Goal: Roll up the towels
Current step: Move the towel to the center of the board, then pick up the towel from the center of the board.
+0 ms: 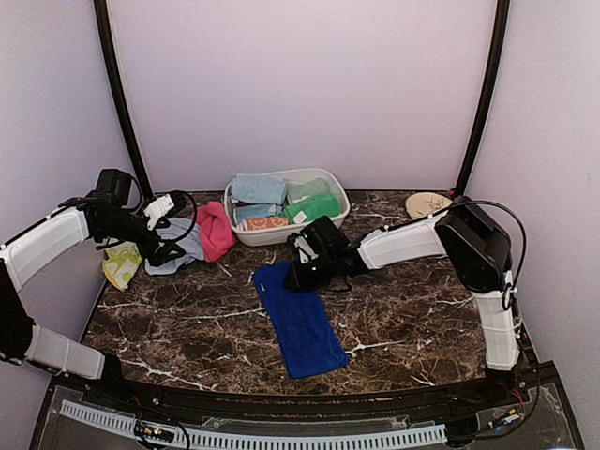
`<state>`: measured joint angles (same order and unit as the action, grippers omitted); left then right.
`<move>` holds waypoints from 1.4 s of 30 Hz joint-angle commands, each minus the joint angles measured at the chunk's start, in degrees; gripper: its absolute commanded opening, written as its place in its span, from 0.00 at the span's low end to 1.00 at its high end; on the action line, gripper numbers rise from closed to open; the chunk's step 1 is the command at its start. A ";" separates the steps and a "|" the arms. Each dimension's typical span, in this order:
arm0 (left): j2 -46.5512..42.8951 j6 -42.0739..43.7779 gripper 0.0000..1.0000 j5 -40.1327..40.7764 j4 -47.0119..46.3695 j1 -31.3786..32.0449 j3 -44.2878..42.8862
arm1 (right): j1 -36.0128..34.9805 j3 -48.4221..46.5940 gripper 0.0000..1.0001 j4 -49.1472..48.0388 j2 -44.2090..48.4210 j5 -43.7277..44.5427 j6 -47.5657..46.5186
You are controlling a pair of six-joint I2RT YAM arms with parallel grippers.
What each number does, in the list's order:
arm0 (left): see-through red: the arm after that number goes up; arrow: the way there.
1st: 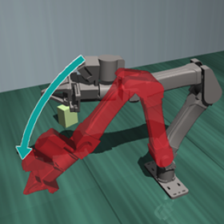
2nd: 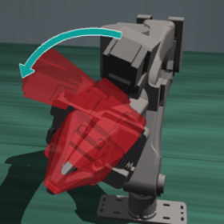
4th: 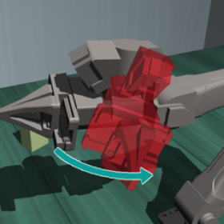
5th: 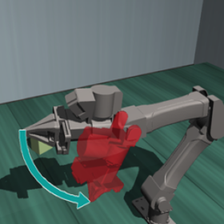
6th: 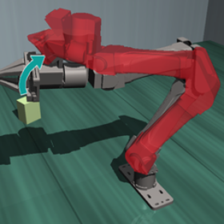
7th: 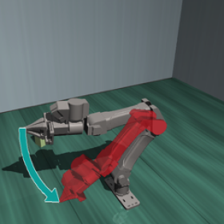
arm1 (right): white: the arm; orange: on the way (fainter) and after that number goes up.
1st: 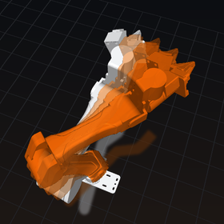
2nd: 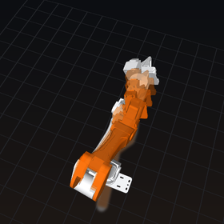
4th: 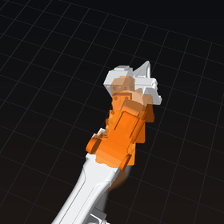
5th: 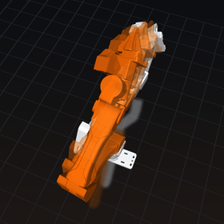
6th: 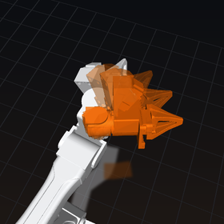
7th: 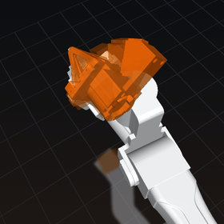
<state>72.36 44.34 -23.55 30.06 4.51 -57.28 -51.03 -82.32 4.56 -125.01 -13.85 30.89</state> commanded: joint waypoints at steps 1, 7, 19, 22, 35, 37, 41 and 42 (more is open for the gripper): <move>-0.50 0.80 0.99 -0.85 1.63 2.35 -1.11 | 3.72 5.54 0.18 1.78 0.63 14.86 6.30; -1.21 2.91 0.99 0.39 4.77 11.76 3.82 | 4.00 3.80 0.20 2.08 1.60 22.11 9.51; 8.24 2.98 0.94 0.73 8.00 47.41 -0.07 | 2.17 8.70 0.43 -1.10 15.02 25.23 4.73; 13.44 1.19 0.88 2.25 4.23 53.16 -3.26 | 2.20 14.64 0.76 0.77 23.58 30.19 0.26; 25.99 -2.43 0.64 5.35 -6.02 57.69 -6.18 | 5.56 46.27 1.00 -13.40 61.65 24.81 -19.18; 27.96 -3.34 0.61 6.54 -5.89 57.71 -6.50 | 3.96 50.45 1.00 -16.78 64.93 19.42 -23.61; 29.26 -4.48 0.50 9.03 -6.30 57.71 -5.36 | -0.31 52.09 1.00 -14.62 65.69 17.64 -27.53; 29.06 -5.01 0.45 9.80 -7.38 57.65 -4.55 | -1.56 51.98 1.00 -14.01 65.45 17.76 -27.85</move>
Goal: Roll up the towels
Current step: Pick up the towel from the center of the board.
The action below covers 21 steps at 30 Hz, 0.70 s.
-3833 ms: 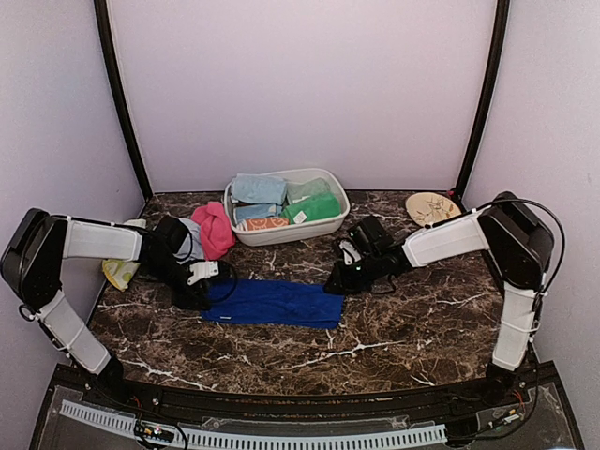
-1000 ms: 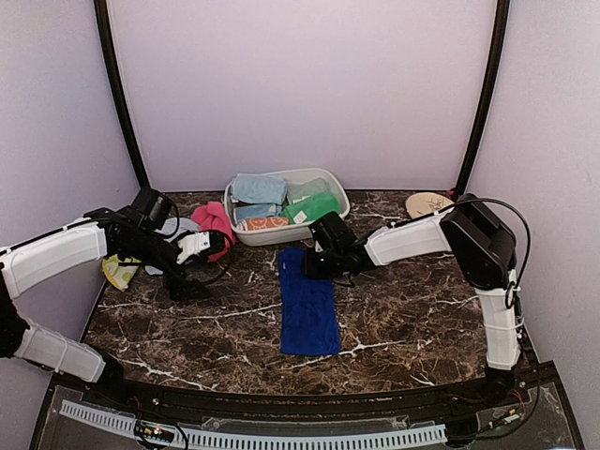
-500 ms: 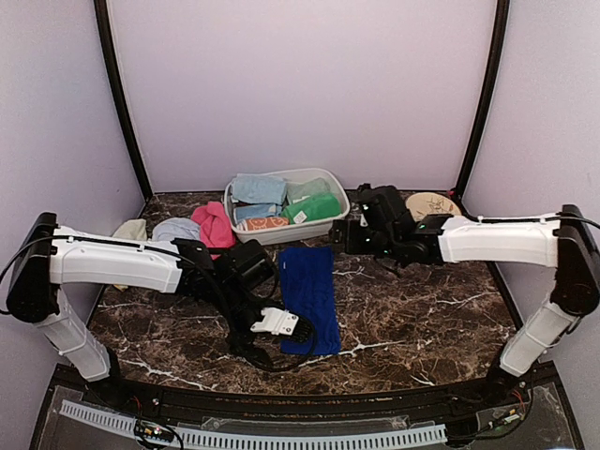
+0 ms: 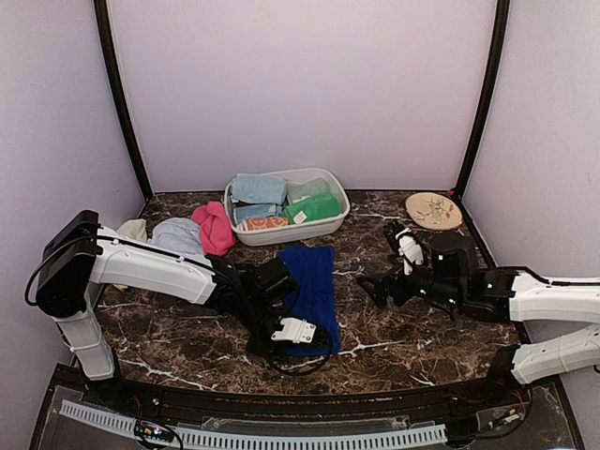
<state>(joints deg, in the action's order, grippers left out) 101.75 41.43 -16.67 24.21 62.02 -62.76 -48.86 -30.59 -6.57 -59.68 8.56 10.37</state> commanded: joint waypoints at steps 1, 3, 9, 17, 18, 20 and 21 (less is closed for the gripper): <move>-0.48 -2.49 0.38 3.44 -2.73 0.00 1.79 | -5.18 0.45 1.00 -2.82 -0.05 -4.64 -7.33; -0.59 -3.59 0.20 4.04 -4.28 -0.58 2.49 | -7.76 1.05 1.00 -3.10 -0.54 -2.39 -8.29; -1.48 -5.45 0.14 0.67 -3.82 -4.88 2.13 | -15.45 3.60 1.00 -6.60 -0.44 3.98 -8.52; -2.55 -3.23 0.08 -9.07 -1.59 -7.81 3.00 | -31.52 1.77 1.00 -2.07 -10.27 7.97 -14.08; -2.08 -3.70 0.04 -10.33 -1.08 -8.44 2.77 | -33.03 1.84 0.99 -2.42 -12.09 14.11 -17.86; -0.91 -4.43 0.03 -13.08 0.69 -9.93 1.74 | -35.83 1.54 0.98 -3.24 -15.15 17.60 -21.00; -0.36 -4.64 0.02 -14.85 1.77 -10.44 1.16 | -36.88 1.16 0.97 -3.79 -16.91 19.07 -22.69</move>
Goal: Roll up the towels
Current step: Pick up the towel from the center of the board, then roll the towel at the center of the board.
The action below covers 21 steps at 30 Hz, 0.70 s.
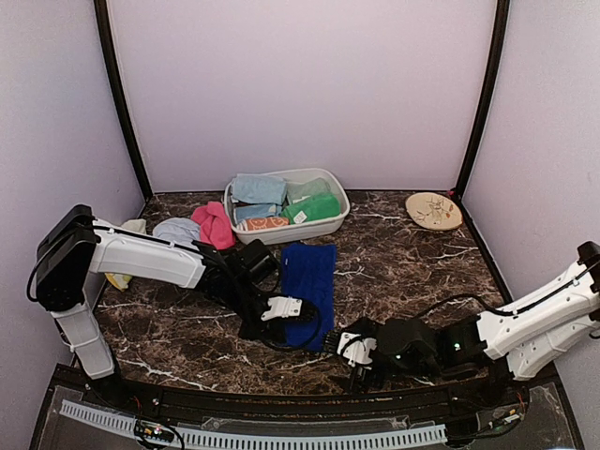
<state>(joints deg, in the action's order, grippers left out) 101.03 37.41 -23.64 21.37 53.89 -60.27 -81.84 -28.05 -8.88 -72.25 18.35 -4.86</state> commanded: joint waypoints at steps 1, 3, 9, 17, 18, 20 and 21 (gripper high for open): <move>0.92 -0.99 0.00 -9.67 5.49 -2.72 -2.00 | -4.75 -1.89 0.96 -2.14 -6.00 10.83 -9.22; 2.02 -1.47 0.00 -11.78 7.20 -3.26 -3.35 | -5.40 -3.13 0.94 -3.89 -9.20 12.90 -13.35; 4.50 -1.95 0.00 -15.02 10.03 -4.86 -6.03 | -2.72 -4.44 0.88 -14.84 -17.02 12.07 -22.38; 5.82 -0.75 0.00 -16.23 12.97 -6.08 -7.80 | 3.01 -7.05 0.65 -21.28 -25.69 3.39 -24.32; 5.98 -0.70 0.00 -16.57 13.30 -6.38 -8.02 | 3.85 -6.99 0.62 -21.90 -26.31 2.72 -23.95; 6.34 -0.48 0.00 -16.95 13.87 -7.02 -8.37 | 5.40 -6.65 0.56 -22.79 -27.06 0.77 -23.13; 6.44 -0.49 0.00 -17.11 13.83 -7.35 -8.45 | 5.95 -6.49 0.52 -23.22 -27.26 0.14 -22.74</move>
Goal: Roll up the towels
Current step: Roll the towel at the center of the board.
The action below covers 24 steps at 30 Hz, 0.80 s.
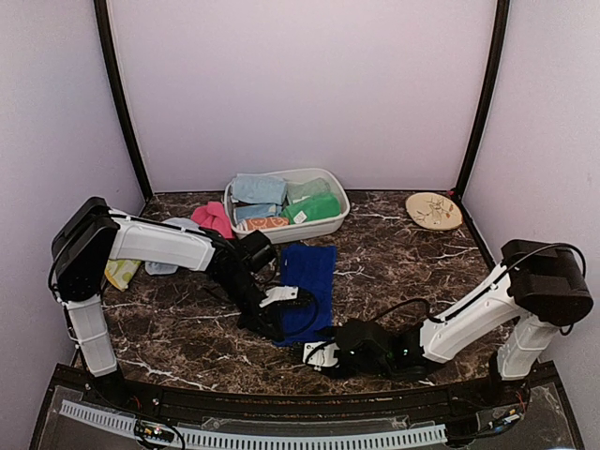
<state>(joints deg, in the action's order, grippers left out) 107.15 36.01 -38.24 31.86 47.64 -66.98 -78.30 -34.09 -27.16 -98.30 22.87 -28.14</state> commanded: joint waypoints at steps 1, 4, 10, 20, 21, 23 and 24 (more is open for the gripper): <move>0.40 0.76 0.00 -2.74 3.26 -1.40 -1.75 | 2.98 -0.40 0.47 -5.20 -1.49 -5.08 0.96; 0.39 -0.14 0.04 -3.43 2.28 -2.43 -1.38 | 4.25 -0.76 0.25 -4.72 -1.74 -7.98 3.74; -3.53 -1.21 0.35 -2.35 -2.02 -5.38 2.79 | 6.37 -1.14 0.00 0.76 1.08 -17.13 11.79; -18.29 6.61 0.38 6.91 -8.37 -7.11 12.18 | 19.43 -8.41 0.00 17.04 -0.26 -45.99 30.37; -19.46 7.47 0.38 7.01 -8.17 -6.74 12.54 | 20.75 -8.66 0.00 17.15 -1.17 -48.37 32.22; -19.35 8.00 0.38 7.56 -6.31 -5.15 11.06 | 22.90 -9.17 0.00 17.15 -3.16 -52.63 35.04; -19.09 8.39 0.38 7.71 -5.93 -3.86 10.81 | 23.72 -9.47 0.00 17.26 -4.21 -54.17 36.24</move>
<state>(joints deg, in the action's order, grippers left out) 89.23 40.84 -32.23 25.54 41.06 -55.88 -57.63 -42.41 -13.41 -98.67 -18.68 -0.80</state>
